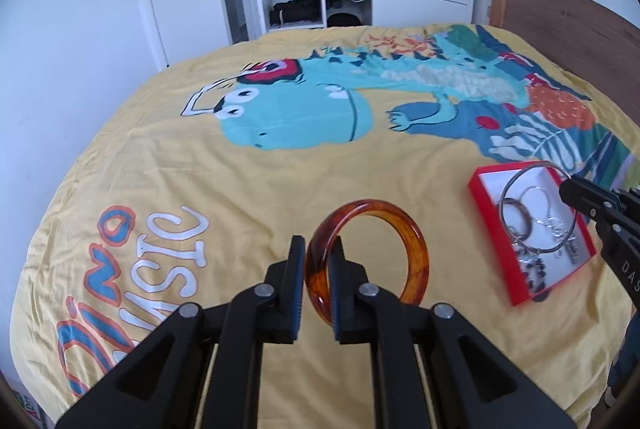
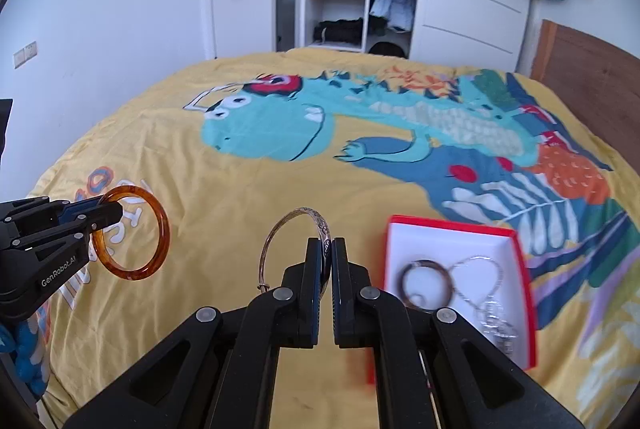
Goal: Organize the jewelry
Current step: 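Carry both bangles into the red box and lower them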
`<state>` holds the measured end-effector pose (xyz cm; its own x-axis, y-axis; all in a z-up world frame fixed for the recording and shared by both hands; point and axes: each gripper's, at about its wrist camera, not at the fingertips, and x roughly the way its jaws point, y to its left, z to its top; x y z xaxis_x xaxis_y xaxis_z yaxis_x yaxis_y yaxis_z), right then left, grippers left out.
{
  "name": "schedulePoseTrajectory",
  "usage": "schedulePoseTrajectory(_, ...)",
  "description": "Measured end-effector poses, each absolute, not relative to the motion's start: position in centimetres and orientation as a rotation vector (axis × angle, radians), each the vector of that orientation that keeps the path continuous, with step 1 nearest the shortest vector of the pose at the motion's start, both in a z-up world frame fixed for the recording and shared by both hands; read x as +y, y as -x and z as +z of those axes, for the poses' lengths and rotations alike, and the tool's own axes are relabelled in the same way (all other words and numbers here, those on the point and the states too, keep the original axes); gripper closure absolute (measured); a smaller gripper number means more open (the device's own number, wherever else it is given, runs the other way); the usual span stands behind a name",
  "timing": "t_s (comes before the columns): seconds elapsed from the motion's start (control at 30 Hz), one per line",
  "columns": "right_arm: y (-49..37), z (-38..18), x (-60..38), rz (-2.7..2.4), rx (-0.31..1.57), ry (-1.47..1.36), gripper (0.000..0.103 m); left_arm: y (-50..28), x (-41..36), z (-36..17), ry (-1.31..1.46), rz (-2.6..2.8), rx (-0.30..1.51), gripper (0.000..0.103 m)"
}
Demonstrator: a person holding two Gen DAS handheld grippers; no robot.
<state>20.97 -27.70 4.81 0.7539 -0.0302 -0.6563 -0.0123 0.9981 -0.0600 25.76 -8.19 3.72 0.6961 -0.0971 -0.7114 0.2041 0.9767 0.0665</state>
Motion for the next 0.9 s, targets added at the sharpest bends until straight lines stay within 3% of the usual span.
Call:
schedulePoseTrajectory(0.33, -19.9, 5.2, -37.8, -0.132, 0.704, 0.053, 0.098, -26.6, -19.6, 2.4, -0.162, -0.309, 0.807, 0.093)
schedulePoseTrajectory(0.6, -22.4, 0.8, -44.3, -0.166, 0.741, -0.007, 0.098, -30.6, -28.5, -2.2, -0.201, -0.35, 0.856, 0.093)
schedulePoseTrajectory(0.9, -25.5, -4.2, -46.9, -0.15, 0.784, -0.084, 0.098, -34.1, -32.6, -6.2, -0.245, -0.327, 0.883, 0.093)
